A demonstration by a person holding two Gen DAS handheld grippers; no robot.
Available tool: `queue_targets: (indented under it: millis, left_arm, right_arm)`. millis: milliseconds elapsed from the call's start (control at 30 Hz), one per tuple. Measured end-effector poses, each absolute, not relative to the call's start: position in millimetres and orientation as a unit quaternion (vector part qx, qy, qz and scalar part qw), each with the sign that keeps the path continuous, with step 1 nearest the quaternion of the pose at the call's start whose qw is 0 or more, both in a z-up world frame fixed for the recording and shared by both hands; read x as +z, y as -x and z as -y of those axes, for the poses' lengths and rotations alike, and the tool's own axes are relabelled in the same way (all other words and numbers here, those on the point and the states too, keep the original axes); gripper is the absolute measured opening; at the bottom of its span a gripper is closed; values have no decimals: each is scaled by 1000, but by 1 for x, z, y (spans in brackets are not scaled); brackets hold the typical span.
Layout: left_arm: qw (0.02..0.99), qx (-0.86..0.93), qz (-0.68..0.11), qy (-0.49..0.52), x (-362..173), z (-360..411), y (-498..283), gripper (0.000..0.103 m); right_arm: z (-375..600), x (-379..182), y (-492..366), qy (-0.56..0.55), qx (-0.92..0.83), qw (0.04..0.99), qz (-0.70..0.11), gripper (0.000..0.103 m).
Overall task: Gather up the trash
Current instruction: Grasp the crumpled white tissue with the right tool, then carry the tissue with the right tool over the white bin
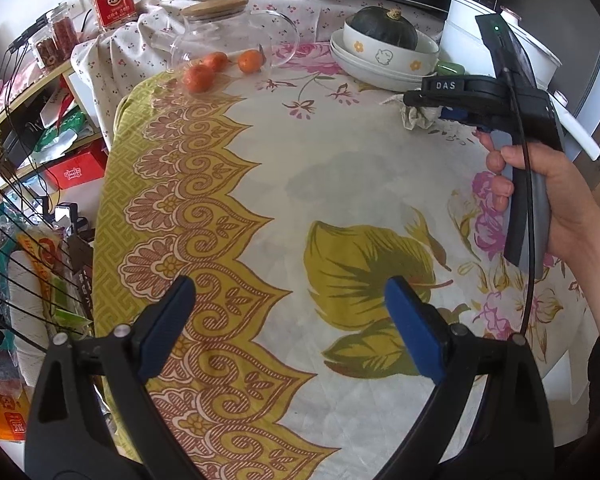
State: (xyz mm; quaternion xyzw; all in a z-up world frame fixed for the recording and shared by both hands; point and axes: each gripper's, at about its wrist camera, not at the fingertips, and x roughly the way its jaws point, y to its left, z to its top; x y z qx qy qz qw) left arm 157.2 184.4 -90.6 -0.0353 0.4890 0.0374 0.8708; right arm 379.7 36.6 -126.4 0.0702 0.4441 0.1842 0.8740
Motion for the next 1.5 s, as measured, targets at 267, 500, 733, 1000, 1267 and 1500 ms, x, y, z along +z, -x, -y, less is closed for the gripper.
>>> queue_targets:
  millis: [267, 500, 733, 1000, 1267, 1500]
  left_arm:
    - [883, 24, -467, 39, -70, -163, -138, 95]
    - [889, -1, -457, 34, -53, -131, -116, 95]
    - [899, -29, -436, 35, -33, -98, -97, 95]
    - [901, -70, -428, 7, -27, -52, -81, 95]
    - [893, -97, -439, -26, -35, -28, -76, 95]
    - [888, -110, -446, -31, -40, -20, -73, 95]
  right_arm:
    - [-1, -81, -309, -14, 192, 882, -430, 42]
    - [48, -40, -247, 19, 174, 893, -414, 43]
    - [112, -15, -193, 22, 134, 901, -411, 43]
    - [179, -16, -139, 11, 93, 901, -424, 44]
    - [250, -44, -109, -8, 12, 866, -500, 47]
    - [292, -65, -102, -2, -53, 844, -534, 51]
